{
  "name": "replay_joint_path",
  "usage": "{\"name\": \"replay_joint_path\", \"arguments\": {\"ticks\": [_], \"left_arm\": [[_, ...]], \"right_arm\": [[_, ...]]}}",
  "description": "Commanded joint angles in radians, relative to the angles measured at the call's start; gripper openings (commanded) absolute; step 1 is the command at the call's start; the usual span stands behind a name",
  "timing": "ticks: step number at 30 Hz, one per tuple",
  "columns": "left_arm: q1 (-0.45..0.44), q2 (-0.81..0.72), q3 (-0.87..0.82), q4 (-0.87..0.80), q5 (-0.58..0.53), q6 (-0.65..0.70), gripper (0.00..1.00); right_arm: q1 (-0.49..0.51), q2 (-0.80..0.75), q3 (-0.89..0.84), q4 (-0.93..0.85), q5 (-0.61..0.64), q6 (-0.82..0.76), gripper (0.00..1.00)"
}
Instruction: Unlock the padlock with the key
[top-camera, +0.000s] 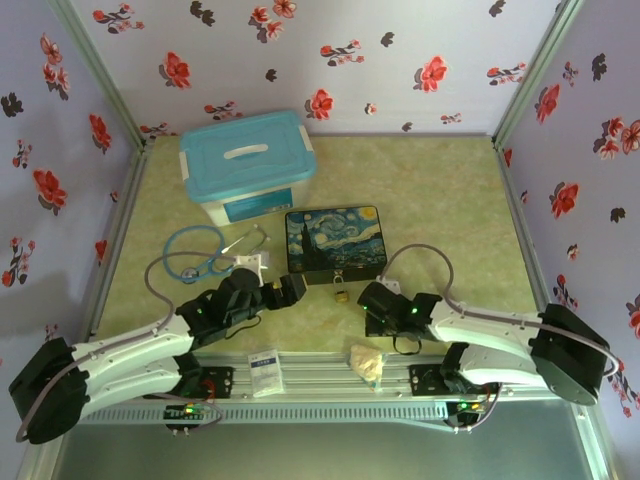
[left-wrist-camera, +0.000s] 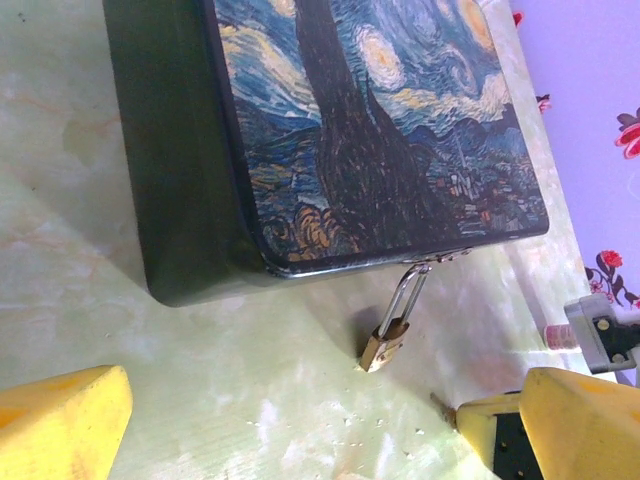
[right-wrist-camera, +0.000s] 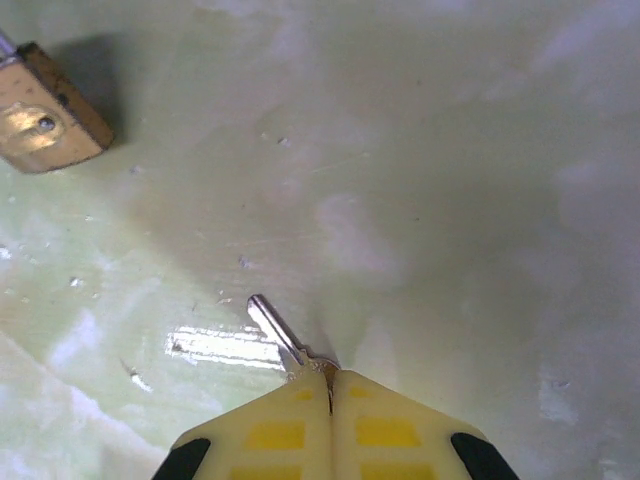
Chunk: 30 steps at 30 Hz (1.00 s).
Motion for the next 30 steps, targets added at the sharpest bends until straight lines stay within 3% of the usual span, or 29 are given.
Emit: {"name": "replay_joint_path", "arguments": {"ticks": [1, 7, 10, 19, 23, 25, 28, 30], "left_arm": [[-0.013, 0.022, -0.006, 0.073, -0.027, -0.021, 1.00], [-0.053, 0.076, -0.003, 0.194, -0.023, -0.100, 1.00], [-0.098, 0.074, -0.014, 0.255, -0.084, -0.187, 1.00], [-0.242, 0.128, -0.061, 0.410, -0.325, -0.635, 0.99], [-0.273, 0.173, -0.052, 0.428, -0.364, -0.793, 0.98], [-0.285, 0.200, -0.050, 0.470, -0.372, -0.816, 0.94], [-0.296, 0.233, -0.047, 0.547, -0.392, -0.797, 0.82], [-0.296, 0.241, -0.045, 0.539, -0.400, -0.788, 0.80]], "right_arm": [[-0.018, -0.046, -0.012, 0.007, -0.026, -0.045, 0.00], [-0.027, -0.112, 0.011, 0.004, -0.028, -0.067, 0.00], [-0.028, -0.136, 0.025, 0.025, -0.034, -0.059, 0.00], [-0.017, -0.113, 0.153, 0.100, 0.016, -0.054, 0.00], [0.010, -0.079, 0.204, 0.178, 0.063, -0.059, 0.00], [0.021, -0.056, 0.218, 0.222, 0.066, -0.063, 0.00], [0.040, -0.010, 0.245, 0.250, 0.065, -0.075, 0.00], [0.052, 0.015, 0.255, 0.261, 0.062, -0.075, 0.00]]}}
